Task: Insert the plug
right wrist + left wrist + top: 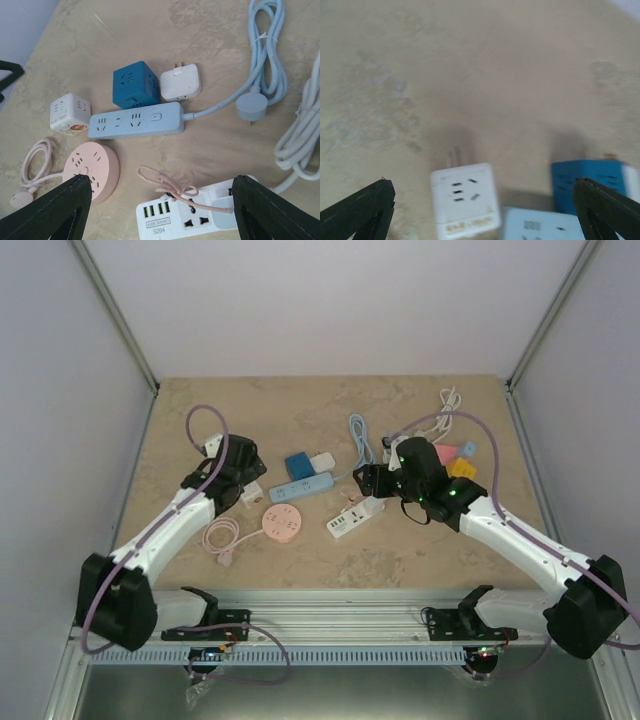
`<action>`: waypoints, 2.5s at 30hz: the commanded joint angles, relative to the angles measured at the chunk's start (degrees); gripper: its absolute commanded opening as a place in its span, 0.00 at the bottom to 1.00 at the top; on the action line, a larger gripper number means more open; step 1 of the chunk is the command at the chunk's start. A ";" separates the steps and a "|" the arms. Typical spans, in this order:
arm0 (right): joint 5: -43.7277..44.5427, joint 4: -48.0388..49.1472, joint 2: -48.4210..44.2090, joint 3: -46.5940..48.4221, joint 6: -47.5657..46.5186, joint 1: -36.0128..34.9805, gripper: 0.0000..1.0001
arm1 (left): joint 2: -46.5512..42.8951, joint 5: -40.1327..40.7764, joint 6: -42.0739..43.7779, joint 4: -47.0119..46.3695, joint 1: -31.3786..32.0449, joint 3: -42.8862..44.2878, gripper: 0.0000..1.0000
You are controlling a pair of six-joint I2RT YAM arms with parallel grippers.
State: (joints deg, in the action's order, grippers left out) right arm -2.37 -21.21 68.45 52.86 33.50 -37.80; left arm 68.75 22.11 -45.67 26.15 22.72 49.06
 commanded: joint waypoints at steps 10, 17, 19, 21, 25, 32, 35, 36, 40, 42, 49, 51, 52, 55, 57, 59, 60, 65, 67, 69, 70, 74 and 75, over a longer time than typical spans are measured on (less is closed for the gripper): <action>4.31 4.40 3.58 1.07 -0.14 -3.23 0.77 | 12.21 -3.64 -4.45 0.00 -4.84 0.12 0.93; 4.53 4.45 3.72 1.67 -0.61 -3.34 0.77 | 19.70 -6.62 -1.14 -4.02 -5.85 2.93 0.89; 4.67 4.27 3.48 1.68 -0.50 -3.34 0.77 | 20.60 -7.45 -0.90 -4.05 -5.85 3.09 0.86; 4.81 4.25 3.24 1.47 -0.33 -3.42 0.77 | 21.37 -7.76 -0.57 -3.40 -5.85 3.36 0.85; 4.91 4.37 3.01 1.27 0.30 -3.64 0.77 | 22.69 -8.23 -0.55 -2.15 -5.85 3.85 0.85; 5.81 4.34 2.57 1.37 1.04 -4.54 0.77 | 23.26 -7.42 -3.52 -0.62 -5.85 4.86 0.67; 6.33 4.26 1.68 1.11 1.50 -4.82 0.77 | 22.40 -7.25 -3.84 -0.98 -5.85 3.50 0.59; 6.41 4.28 1.50 1.13 1.68 -4.95 0.77 | 22.01 -7.33 -3.94 -1.12 -5.85 3.08 0.57; 6.80 4.07 0.74 1.08 1.89 -5.41 0.77 | 20.30 -8.12 -3.26 -1.68 -5.85 1.67 0.57; 7.16 3.97 0.51 1.06 2.03 -5.68 0.77 | 19.87 -9.14 -2.21 -1.88 -5.85 1.07 0.68; 7.83 4.11 0.50 1.10 2.53 -6.51 0.77 | 22.44 -11.96 1.48 0.50 -5.85 1.92 0.72; 8.06 4.14 0.47 1.11 2.66 -6.73 0.77 | 22.81 -11.40 1.88 1.13 -5.85 2.23 0.70; 8.13 4.09 0.47 1.13 2.69 -6.84 0.77 | 22.91 -11.42 2.12 1.13 -5.85 2.25 0.70; 8.32 4.16 0.34 1.11 2.68 -7.09 0.77 | 22.52 -11.40 2.22 1.23 -5.85 2.48 0.67; 8.50 4.06 0.17 1.02 2.61 -7.25 0.77 | 21.59 -11.13 1.98 1.29 -5.85 2.59 0.61; 8.60 4.14 -0.05 0.86 2.29 -7.29 0.77 | 20.06 -10.99 2.14 1.39 -5.85 2.82 0.55; 8.57 4.38 -0.13 0.80 1.96 -7.39 0.77 | 18.96 -10.83 2.01 1.77 -5.85 3.06 0.54; 7.91 10.78 -2.84 -1.53 -1.71 -7.48 0.77 | 9.92 -12.88 3.13 3.51 -5.85 4.04 0.52; 7.41 14.49 -4.37 -2.54 -4.45 -7.54 0.78 | 6.29 -15.00 3.58 4.56 -5.85 4.67 0.52; 6.45 17.72 -5.27 -3.19 -7.00 -7.56 0.79 | 3.62 -18.71 3.88 5.23 -5.85 5.57 0.53; 5.59 19.45 -5.61 -3.66 -8.30 -7.63 0.80 | 1.94 -20.52 3.50 5.47 -5.85 6.14 0.52; -0.86 25.64 -6.28 -5.16 -10.64 -7.72 0.84 | -4.21 -36.23 -0.52 -3.63 -5.85 4.63 0.52; -4.87 27.29 -6.41 -5.72 -12.71 -7.84 0.84 | -5.14 -39.68 -2.81 -6.11 -5.85 4.33 0.52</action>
State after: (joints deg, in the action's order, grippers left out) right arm 1.96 -3.55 62.87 49.17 26.94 -44.97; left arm 67.66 -1.34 -43.68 28.45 16.95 53.60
